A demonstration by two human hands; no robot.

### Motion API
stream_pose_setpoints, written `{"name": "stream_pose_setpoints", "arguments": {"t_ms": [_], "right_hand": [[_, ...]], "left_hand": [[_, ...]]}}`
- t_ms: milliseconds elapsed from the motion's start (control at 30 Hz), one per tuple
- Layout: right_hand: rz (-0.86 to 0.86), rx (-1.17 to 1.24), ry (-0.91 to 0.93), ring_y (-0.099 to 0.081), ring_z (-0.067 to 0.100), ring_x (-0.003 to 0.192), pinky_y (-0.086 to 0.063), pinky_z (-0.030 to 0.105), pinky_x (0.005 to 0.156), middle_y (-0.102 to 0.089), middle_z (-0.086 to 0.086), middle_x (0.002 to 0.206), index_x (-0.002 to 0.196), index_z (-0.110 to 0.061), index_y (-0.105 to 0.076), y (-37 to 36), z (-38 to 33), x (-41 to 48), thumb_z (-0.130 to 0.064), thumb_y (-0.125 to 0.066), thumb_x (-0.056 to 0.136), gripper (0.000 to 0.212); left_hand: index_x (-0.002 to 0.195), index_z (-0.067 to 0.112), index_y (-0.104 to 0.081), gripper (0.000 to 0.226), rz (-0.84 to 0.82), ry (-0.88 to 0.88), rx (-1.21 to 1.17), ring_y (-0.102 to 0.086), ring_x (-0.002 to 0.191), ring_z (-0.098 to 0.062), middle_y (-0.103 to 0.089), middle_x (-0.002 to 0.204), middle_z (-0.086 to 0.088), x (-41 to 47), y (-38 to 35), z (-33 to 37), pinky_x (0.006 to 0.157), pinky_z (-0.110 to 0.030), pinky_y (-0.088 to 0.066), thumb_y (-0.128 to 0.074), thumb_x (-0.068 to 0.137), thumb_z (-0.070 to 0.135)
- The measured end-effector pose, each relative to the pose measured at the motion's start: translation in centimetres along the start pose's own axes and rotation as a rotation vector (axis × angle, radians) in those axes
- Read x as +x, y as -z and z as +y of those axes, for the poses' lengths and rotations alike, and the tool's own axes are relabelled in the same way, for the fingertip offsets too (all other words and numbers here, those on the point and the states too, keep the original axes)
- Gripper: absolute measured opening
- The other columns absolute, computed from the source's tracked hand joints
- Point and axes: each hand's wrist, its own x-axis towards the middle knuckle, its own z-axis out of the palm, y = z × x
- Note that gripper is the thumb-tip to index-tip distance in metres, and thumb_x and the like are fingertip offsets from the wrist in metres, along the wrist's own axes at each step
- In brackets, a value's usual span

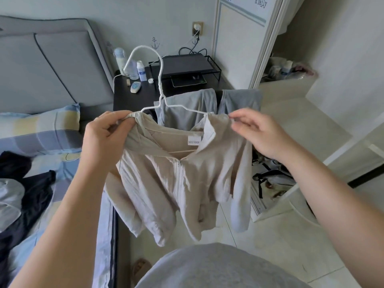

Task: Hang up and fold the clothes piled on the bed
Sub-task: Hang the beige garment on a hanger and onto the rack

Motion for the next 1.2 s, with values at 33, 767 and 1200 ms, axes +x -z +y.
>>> {"name": "stream_pose_setpoints", "arguments": {"t_ms": [33,767,1200], "right_hand": [[-0.035,-0.045,0.046,-0.058,-0.013,0.081,-0.041,0.007,0.072,-0.062,-0.036,0.086,0.105,-0.045,-0.060,-0.8,-0.6,-0.2,-0.054,-0.055,0.092,0.016],[-0.027,-0.108,0.101,-0.052,0.018,0.061,-0.041,0.031,0.061,-0.059,0.004,0.063,0.080,-0.017,-0.067,-2.8,-1.6,-0.9,-0.024,-0.058,0.101,0.024],[0.024,0.098,0.119,-0.047,0.026,0.060,-0.039,0.032,0.060,-0.057,0.021,0.066,0.079,-0.011,-0.069,-4.4,-2.5,-1.7,-0.022,-0.058,0.100,0.025]], "left_hand": [[0.107,0.022,-0.076,0.016,-0.013,-0.002,0.010,-0.055,0.074,0.004,-0.064,0.084,0.016,0.0,-0.2,0.1,0.074,-0.011,-0.043,-0.067,0.094,0.019],[0.089,0.032,-0.074,0.029,0.189,0.342,0.041,-0.066,0.082,-0.005,-0.068,0.080,0.020,0.7,-2.8,-0.6,0.075,-0.021,-0.053,-0.056,0.084,0.009],[0.096,0.028,-0.077,0.013,-0.228,-0.160,-0.052,-0.064,0.105,-0.015,-0.074,0.099,0.010,-2.3,-4.6,5.0,0.096,-0.020,-0.040,-0.066,0.093,0.021]]}}
